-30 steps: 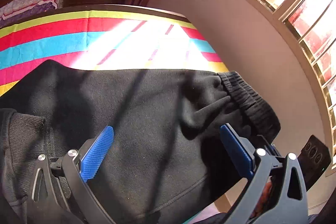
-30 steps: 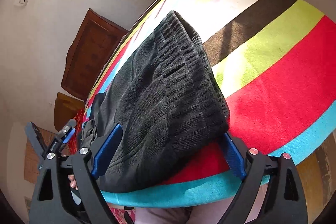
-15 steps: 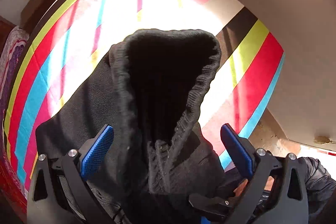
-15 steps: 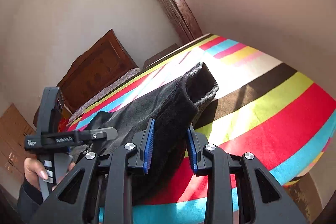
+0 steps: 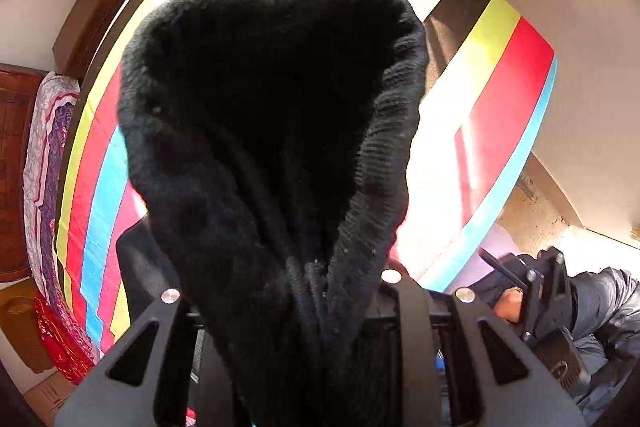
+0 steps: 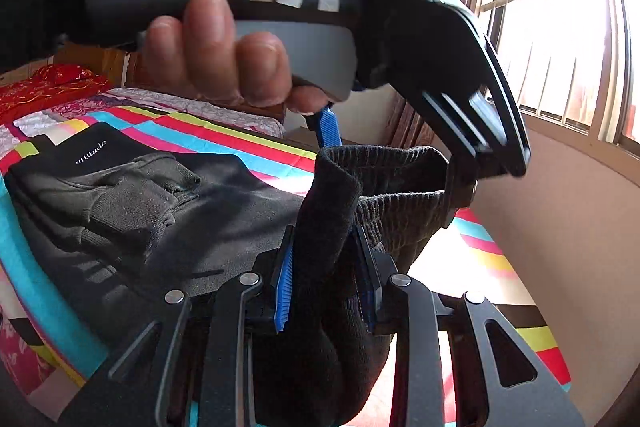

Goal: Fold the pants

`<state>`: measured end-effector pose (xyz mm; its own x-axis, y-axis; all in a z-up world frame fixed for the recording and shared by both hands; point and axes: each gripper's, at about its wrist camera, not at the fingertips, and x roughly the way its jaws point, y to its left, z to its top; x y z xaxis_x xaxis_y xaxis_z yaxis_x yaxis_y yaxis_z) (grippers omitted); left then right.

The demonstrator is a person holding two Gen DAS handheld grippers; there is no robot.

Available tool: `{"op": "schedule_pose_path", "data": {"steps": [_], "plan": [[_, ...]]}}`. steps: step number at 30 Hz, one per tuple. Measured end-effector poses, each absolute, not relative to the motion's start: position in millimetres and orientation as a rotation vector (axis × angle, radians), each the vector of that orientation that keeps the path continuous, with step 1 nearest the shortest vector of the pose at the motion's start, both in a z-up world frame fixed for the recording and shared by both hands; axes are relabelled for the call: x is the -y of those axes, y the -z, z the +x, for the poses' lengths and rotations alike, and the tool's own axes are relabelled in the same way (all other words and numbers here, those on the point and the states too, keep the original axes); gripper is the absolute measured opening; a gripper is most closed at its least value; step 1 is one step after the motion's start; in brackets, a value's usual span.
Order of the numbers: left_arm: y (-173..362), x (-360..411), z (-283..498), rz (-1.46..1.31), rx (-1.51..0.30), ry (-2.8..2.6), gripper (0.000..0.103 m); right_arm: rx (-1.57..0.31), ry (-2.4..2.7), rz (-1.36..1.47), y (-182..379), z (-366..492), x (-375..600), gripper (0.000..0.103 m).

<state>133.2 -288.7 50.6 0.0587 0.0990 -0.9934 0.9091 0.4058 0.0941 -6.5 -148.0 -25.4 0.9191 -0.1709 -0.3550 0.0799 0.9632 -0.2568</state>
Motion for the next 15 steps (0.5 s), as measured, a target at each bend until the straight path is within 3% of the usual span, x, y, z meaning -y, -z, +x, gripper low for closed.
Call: {"op": "schedule_pose_path", "data": {"steps": [7, 10, 12, 15], "plan": [[-123, 223, 144, 0.783, -1.341, 0.793, 0.024, -0.392, 0.144, -0.258, 28, -9, 154, 0.031], [-159, 163, 156, 0.653, -1.309, 0.793, 0.024, -0.400, 0.115, -0.244, 28, -16, 156, 0.051], [-179, 111, 167, 0.554, -1.288, 0.785, 0.024, -0.399, 0.122, -0.211, 31, -28, 160, 0.082], [-190, 16, 188, 0.375, -1.280, 0.765, 0.024, -0.424, 0.167, -0.122, 43, -42, 177, 0.088]]}}
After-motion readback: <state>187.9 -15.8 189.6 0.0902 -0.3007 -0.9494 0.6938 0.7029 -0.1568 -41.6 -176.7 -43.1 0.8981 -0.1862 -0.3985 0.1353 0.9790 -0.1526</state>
